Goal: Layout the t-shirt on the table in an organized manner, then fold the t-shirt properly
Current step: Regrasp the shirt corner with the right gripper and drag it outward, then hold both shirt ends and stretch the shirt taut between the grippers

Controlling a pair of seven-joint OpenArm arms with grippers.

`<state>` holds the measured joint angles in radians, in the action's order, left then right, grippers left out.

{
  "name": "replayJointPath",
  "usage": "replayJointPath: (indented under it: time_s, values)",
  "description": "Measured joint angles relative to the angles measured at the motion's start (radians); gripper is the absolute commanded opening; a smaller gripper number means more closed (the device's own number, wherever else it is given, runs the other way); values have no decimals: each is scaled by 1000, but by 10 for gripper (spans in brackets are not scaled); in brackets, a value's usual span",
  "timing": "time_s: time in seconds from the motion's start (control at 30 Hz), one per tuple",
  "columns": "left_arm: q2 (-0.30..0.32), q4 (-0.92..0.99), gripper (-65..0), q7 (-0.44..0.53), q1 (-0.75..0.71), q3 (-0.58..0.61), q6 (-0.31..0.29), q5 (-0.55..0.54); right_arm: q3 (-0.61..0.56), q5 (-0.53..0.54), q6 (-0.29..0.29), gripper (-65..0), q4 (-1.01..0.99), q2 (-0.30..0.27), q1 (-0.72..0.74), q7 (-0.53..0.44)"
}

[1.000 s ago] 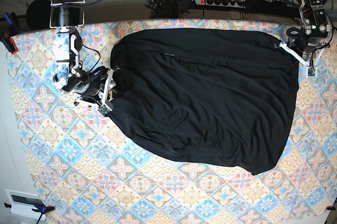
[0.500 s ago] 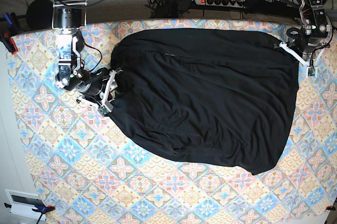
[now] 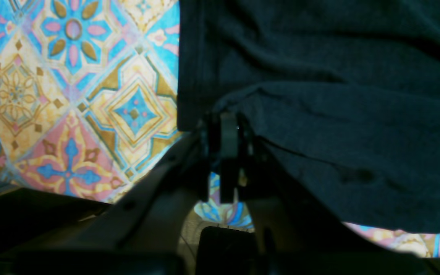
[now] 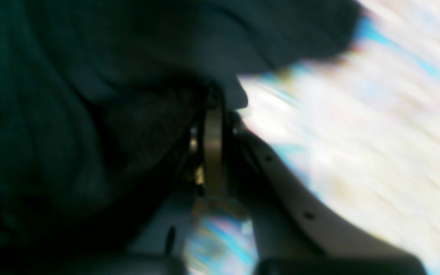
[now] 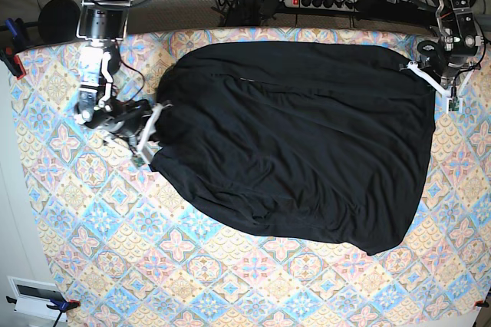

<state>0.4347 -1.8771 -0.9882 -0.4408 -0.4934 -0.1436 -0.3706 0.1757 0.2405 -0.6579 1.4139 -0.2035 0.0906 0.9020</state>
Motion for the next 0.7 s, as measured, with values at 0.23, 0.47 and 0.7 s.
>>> replayJointPath:
  time_s: [0.23, 0.47, 0.7]
  values:
    - [-26, 0, -650, 53, -3, 0, -3, 0, 105, 10, -8, -650, 64, -35, -76, 7]
    - [-26, 0, -650, 53, 0, 0, 0, 1, 254, 4, 0, -650, 87, -102, -116, 6]
    - [-28, 0, -650, 53, 0, 0, -3, 0, 352, 10, -1, -650, 88, -131, -171, -1]
